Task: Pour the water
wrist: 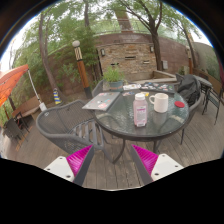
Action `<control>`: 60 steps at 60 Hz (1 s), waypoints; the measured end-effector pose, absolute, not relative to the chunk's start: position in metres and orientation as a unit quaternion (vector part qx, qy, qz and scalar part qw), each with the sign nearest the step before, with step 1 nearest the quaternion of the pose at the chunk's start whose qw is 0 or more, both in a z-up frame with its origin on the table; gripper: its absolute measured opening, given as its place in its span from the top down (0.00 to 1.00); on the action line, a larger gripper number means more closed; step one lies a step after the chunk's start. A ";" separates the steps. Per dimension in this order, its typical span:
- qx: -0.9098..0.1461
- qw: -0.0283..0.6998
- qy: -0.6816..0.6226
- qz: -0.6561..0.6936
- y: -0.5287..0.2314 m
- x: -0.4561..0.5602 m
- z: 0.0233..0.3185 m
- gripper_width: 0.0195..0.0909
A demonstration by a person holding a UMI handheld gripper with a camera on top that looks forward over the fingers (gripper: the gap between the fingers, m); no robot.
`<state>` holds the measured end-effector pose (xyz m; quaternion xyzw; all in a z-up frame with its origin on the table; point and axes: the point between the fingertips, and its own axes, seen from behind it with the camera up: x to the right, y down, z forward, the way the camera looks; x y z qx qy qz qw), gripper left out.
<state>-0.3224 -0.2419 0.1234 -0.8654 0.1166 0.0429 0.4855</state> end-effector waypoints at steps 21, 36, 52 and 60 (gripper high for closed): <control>-0.793 0.594 0.126 -0.039 -0.068 -0.163 0.065 0.09; -0.762 0.641 0.060 -0.071 0.009 -0.148 0.070 0.46; -0.776 0.626 0.050 -0.058 0.018 -0.149 0.061 0.67; -0.790 0.606 0.090 0.016 0.033 -0.139 0.087 0.67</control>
